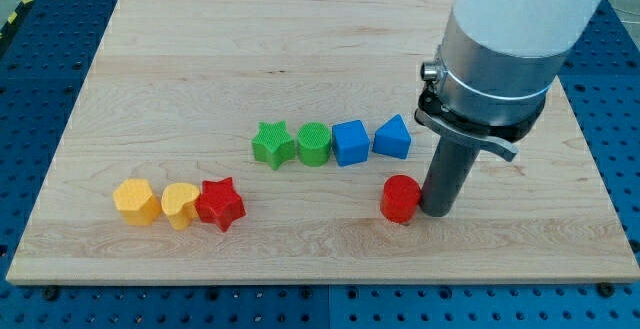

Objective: Push the red circle towards the red star

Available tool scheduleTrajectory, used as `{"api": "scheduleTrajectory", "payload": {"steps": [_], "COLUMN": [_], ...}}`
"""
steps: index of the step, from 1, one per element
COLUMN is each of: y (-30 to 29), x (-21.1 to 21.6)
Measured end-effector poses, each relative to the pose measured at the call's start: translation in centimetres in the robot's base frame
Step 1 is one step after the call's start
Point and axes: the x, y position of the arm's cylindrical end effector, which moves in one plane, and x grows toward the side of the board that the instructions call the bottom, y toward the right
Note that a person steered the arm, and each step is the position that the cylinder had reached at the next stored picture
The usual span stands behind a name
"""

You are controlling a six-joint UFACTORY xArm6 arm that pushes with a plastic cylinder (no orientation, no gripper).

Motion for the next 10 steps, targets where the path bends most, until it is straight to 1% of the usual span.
{"api": "scheduleTrajectory", "payload": {"steps": [4, 5, 7, 10], "y": [-3.9, -3.9, -2.1, -4.0], "x": [0.3, 0.3, -0.7, -0.7]}}
